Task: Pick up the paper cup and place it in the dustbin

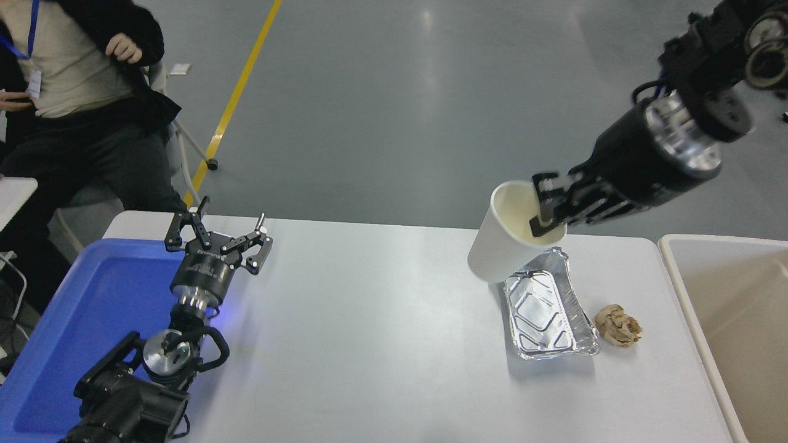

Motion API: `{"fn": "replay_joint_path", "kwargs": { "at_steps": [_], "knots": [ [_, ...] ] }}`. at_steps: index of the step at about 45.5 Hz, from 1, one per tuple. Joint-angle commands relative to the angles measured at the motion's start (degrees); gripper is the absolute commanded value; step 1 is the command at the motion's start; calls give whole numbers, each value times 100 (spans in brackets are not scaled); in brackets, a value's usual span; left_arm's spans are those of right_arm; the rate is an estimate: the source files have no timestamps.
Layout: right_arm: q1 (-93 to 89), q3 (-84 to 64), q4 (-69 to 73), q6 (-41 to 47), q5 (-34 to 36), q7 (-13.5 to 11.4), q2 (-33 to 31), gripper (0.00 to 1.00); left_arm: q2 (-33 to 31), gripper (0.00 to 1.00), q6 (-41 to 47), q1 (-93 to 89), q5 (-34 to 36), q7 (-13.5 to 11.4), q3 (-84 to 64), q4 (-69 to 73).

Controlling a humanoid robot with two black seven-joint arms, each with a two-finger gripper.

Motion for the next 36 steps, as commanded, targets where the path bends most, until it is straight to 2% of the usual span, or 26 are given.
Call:
{"fn": "replay_joint_path", "kwargs": {
  "at_steps": [1,6,12,16,24,30,36],
  "knots": [
    [-942,-129,-1722,-1437,32,-329,-1388,0,-1,99,0,0,-1,0,1,-1],
    [-2110,564,-2469,-2545,190,-452,-1889,0,-1,99,0,0,-1,0,1,-1],
    [-3806,1865,-3567,-3478,410,-707,-2346,0,-1,99,0,0,-1,0,1,-1],
    [-5045,2910,-4507,-3839,708,-891,-2286,0,-1,99,0,0,-1,0,1,-1],
    [-7366,5151,-6581,-4059,929,-1305,-1566,0,-1,99,0,0,-1,0,1,-1],
    [-8615,6497,-8059,-3866,894,-1480,-643,0,-1,99,0,0,-1,0,1,-1],
    [-9310,7210,-8456,-4006,938,-1533,-98,0,-1,99,0,0,-1,0,1,-1]
  ]
}}
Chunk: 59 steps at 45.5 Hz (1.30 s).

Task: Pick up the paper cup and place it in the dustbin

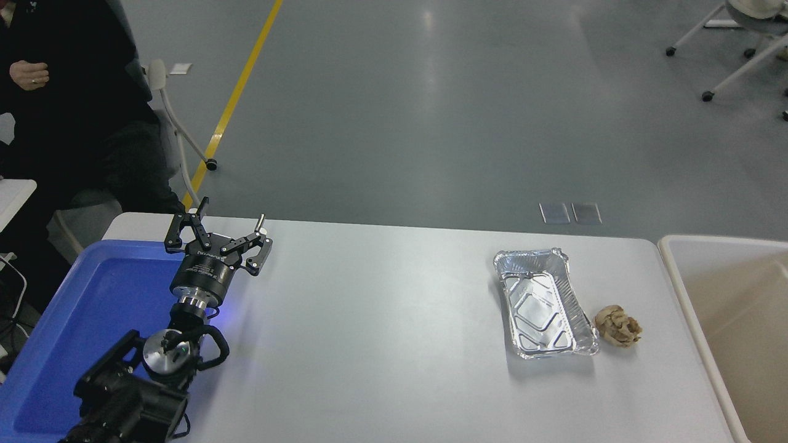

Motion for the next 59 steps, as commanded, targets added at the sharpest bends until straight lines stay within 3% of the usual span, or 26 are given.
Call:
{"fn": "replay_joint_path", "kwargs": {
  "at_steps": [1,21,44,45,46,48,49,59],
  "knots": [
    [-2020,2002,-1653,-282,116,-255,994,0,0,99,0,0,0,0,0,0],
    [-3339,3110,-1645,-423,125,-193,1697,0,0,99,0,0,0,0,0,0],
    [-3779,3567,-1653,-388,134,-175,1698,0,0,99,0,0,0,0,0,0],
    [-3779,3567,-1653,-387,134,-175,1698,23,0,99,0,0,0,0,0,0],
    [-3779,3567,-1653,-396,134,-175,1689,54,0,99,0,0,0,0,0,0],
    [-3779,3567,-1653,-379,134,-175,1680,79,0,99,0,0,0,0,0,0],
    [-3779,3576,-1653,-370,134,-175,1671,100,0,99,0,0,0,0,0,0],
    [-3639,3576,-1653,-352,125,-175,1636,100,0,99,-8,0,0,0,0,0]
  ]
}}
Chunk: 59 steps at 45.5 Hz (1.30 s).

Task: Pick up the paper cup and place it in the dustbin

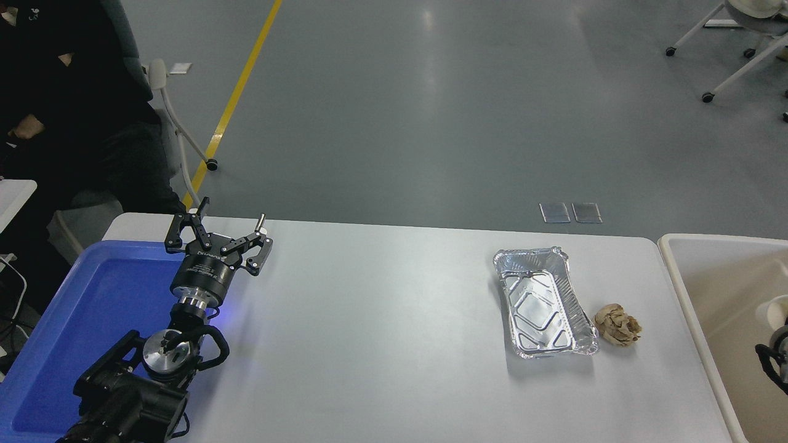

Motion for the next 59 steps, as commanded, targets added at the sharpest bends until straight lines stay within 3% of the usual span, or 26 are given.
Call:
{"fn": "replay_joint_path", "kwargs": {
  "at_steps": [1,27,44,51,59],
  "knots": [
    [93,35,-3,29,-5,1,-26,100,0,99,-7,0,0,0,0,0],
    [1446,-123,313,73,-93,-8,-351,100,0,99,2,0,0,0,0,0],
    [2782,-211,3432,2,-391,1,-1906,100,0,99,2,0,0,0,0,0],
    [3739,-1001,4084,-24,-1217,1,-2004,100,0,99,2,0,0,0,0,0],
    [5031,-2810,4576,38,-1368,1,-1811,100,0,99,2,0,0,0,9,0]
  ]
}}
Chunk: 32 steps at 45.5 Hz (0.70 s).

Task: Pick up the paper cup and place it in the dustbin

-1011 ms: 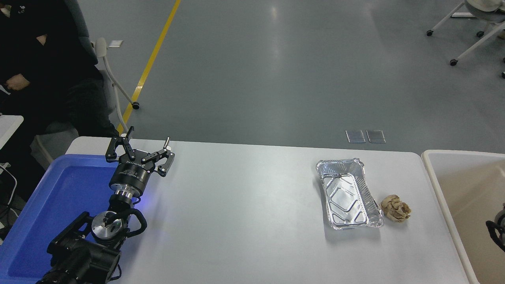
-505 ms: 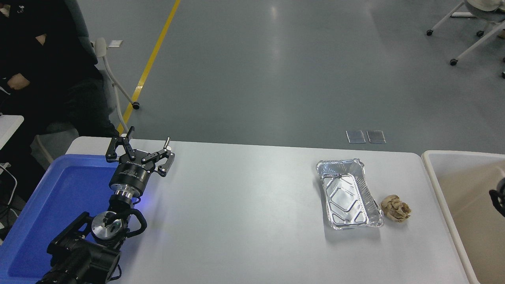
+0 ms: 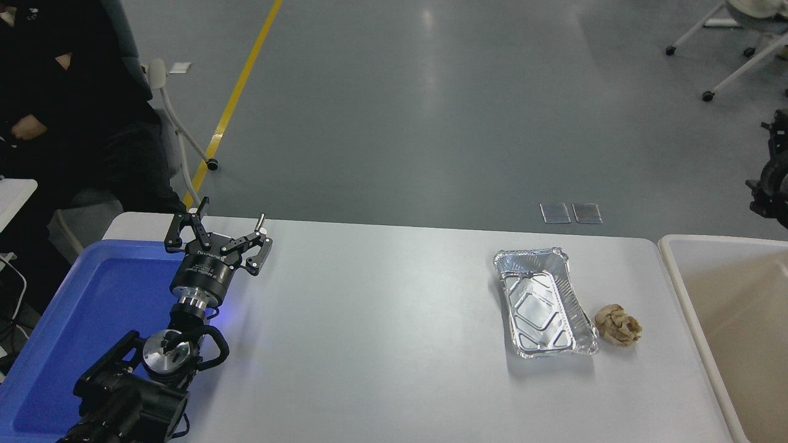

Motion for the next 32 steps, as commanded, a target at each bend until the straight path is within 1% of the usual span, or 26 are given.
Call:
{"fn": "replay_joint_path", "kwargs": {
  "at_steps": [1,7,12,19,26,29,32],
  "knots": [
    [1746,-2038,1020,43,-435,1,52,100,0,99,-1,0,0,0,5,0],
    [2599,-3761,1415,69,-426,10,456,100,0,99,-1,0,0,0,5,0],
    [3154,-4720,2161,87,-434,10,650,100,0,99,-1,0,0,0,13,0],
    [3629,-5407,3330,122,-531,10,826,100,0,99,-1,0,0,0,13,0],
    [4024,-5960,4376,148,-997,10,852,100,0,99,-1,0,0,0,5,0],
    [4375,-6171,4842,350,-1041,19,861,100,0,99,-1,0,0,0,5,0],
    [4840,-6295,5281,806,-1032,10,861,100,9,99,-1,0,0,0,5,0]
  ]
}}
